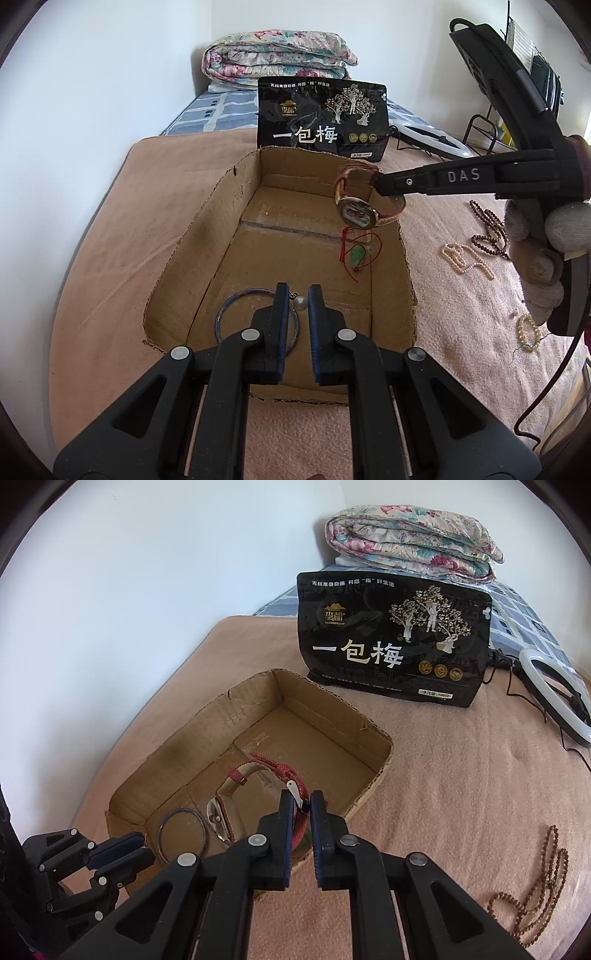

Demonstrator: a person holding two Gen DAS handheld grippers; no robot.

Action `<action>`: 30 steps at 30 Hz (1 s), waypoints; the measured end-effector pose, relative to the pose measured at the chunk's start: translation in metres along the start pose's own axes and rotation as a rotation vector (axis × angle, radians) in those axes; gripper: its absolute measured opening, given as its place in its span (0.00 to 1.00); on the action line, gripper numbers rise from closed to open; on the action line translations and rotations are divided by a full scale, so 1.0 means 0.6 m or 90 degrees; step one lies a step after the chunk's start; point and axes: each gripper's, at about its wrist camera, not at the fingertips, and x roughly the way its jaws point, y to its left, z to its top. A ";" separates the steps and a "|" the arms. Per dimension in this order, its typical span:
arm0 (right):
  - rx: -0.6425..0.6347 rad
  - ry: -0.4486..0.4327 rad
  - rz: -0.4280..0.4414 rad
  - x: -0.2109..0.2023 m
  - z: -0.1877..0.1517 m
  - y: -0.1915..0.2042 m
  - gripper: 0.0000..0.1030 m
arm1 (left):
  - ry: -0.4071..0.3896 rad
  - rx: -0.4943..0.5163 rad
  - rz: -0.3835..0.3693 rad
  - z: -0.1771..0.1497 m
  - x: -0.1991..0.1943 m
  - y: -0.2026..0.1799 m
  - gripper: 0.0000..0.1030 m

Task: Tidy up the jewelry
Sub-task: 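Open both tools to drop the earring and watch into the box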

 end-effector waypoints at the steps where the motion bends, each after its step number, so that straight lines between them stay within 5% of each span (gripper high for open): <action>1: -0.001 0.001 0.002 0.004 0.001 0.001 0.06 | 0.001 -0.001 -0.001 0.001 0.001 0.001 0.08; 8: -0.012 0.004 0.009 0.020 0.003 0.012 0.13 | 0.002 0.004 -0.003 0.000 0.005 -0.001 0.08; 13: 0.003 -0.028 -0.022 0.010 0.008 0.011 0.69 | 0.005 -0.001 -0.017 -0.001 0.005 -0.001 0.12; 15: 0.012 -0.037 -0.021 0.003 0.010 0.008 0.73 | 0.004 0.003 -0.012 -0.001 0.003 -0.002 0.59; 17: 0.016 -0.040 -0.027 0.000 0.012 0.006 0.78 | -0.017 0.006 -0.001 -0.004 -0.005 -0.005 0.74; 30: 0.004 -0.049 -0.057 -0.019 0.004 0.007 0.92 | -0.012 0.000 0.012 -0.001 -0.010 -0.009 0.75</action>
